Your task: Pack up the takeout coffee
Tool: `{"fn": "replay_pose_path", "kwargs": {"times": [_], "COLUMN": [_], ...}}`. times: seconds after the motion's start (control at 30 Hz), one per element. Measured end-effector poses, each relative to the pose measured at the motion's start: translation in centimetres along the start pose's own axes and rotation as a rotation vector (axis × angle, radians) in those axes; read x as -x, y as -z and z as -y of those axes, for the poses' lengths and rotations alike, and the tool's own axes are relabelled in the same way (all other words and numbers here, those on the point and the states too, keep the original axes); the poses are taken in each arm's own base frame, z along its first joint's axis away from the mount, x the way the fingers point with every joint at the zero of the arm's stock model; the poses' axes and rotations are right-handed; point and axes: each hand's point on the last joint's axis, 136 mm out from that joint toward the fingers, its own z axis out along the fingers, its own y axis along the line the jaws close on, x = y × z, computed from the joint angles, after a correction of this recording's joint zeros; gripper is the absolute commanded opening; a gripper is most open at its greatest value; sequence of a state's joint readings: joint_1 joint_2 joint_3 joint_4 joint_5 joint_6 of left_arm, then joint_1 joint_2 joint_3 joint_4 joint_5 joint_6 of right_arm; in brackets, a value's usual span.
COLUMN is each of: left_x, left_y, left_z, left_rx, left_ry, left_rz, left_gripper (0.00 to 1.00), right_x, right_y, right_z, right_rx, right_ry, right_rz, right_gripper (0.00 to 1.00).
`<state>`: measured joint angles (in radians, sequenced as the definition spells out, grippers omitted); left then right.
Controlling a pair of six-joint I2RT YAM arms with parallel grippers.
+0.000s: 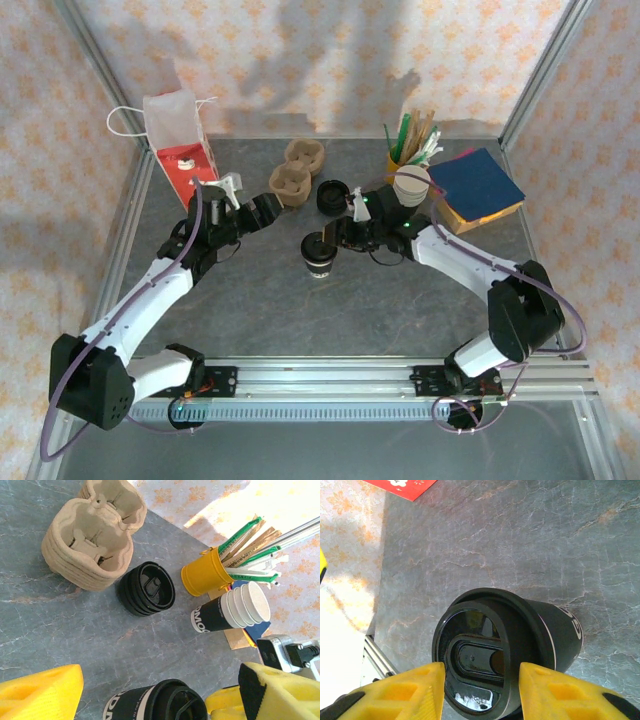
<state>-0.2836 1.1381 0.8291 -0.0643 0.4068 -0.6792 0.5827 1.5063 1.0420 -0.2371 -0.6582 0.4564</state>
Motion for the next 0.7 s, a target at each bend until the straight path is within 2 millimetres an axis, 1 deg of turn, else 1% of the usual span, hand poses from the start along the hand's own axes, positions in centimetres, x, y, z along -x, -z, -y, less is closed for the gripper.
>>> {"fn": "replay_pose_path", "kwargs": {"times": [0.17,0.3,0.33,0.37,0.43,0.53,0.6,0.7], "left_x": [-0.1,-0.3,-0.5,-0.6,-1.1,-2.3,-3.5,-5.7], "left_y": [0.0,-0.4,-0.5,-0.7,-1.2,-2.0,-2.6,-3.6], "left_z": [-0.1,-0.4,-0.5,-0.6,-0.8,-0.9,-0.7,-0.4], "left_rx": [0.003,0.011,0.014,0.016,0.022,0.018,0.003,-0.024], "left_ry": [0.001,0.004,0.005,0.006,0.008,0.002,-0.003,-0.014], "left_rz": [-0.003,-0.014,-0.020,-0.027,-0.046,-0.094,-0.143,-0.227], "left_gripper": [0.82,0.83,0.83,0.83,0.84,0.85,0.86,0.87], "right_x": [0.0,0.2,0.2,0.3,0.5,1.0,1.4,1.2], "right_y": [0.0,0.1,0.3,0.4,0.8,1.7,2.3,2.8], "right_z": [-0.1,-0.2,-0.2,-0.2,-0.2,-0.1,0.2,1.2], "right_rx": [0.001,-0.002,-0.002,-0.005,-0.015,-0.023,-0.024,-0.035], "right_ry": [0.001,0.006,0.009,0.010,0.014,0.008,-0.005,-0.023], "right_rz": [-0.001,0.008,0.012,0.016,0.031,0.061,0.082,0.092], "right_gripper": [0.43,0.45,0.47,0.52,0.55,0.58,0.60,0.61]}}
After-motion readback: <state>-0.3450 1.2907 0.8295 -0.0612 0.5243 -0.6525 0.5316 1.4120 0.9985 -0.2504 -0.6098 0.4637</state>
